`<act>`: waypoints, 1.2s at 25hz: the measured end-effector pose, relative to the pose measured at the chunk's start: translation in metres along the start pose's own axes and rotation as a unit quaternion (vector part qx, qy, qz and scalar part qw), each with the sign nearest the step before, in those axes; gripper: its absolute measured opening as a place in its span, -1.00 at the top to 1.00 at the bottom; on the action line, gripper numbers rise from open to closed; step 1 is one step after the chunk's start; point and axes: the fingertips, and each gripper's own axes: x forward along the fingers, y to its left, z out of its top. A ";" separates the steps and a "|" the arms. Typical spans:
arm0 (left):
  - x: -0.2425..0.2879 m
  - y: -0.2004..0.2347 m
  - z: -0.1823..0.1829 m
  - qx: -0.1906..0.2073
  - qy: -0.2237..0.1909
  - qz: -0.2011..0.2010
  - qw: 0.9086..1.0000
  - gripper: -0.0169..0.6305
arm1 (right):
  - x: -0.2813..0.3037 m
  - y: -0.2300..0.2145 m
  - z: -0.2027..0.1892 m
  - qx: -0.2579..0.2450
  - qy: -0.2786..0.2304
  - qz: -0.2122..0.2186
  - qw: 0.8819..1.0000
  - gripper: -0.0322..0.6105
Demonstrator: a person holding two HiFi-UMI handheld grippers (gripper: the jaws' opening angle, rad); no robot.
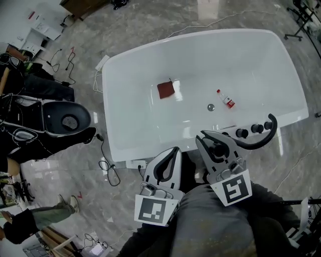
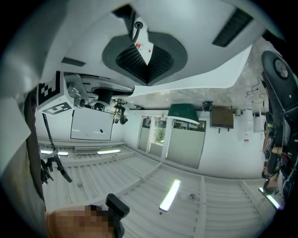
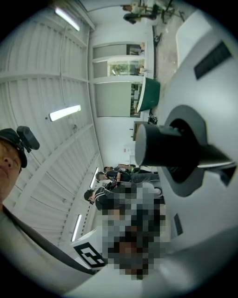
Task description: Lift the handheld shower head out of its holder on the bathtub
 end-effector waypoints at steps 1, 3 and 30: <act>0.000 -0.002 0.001 0.000 -0.002 0.003 1.000 0.94 | -0.001 -0.002 0.000 -0.002 -0.001 0.002 1.000 0.73; -0.001 -0.004 0.003 0.000 -0.005 0.008 1.000 0.94 | -0.003 -0.003 0.002 -0.002 -0.003 0.005 1.000 0.73; -0.037 -0.040 0.014 0.026 -0.034 0.036 0.998 0.94 | -0.047 0.009 0.041 -0.017 -0.053 0.020 0.998 0.73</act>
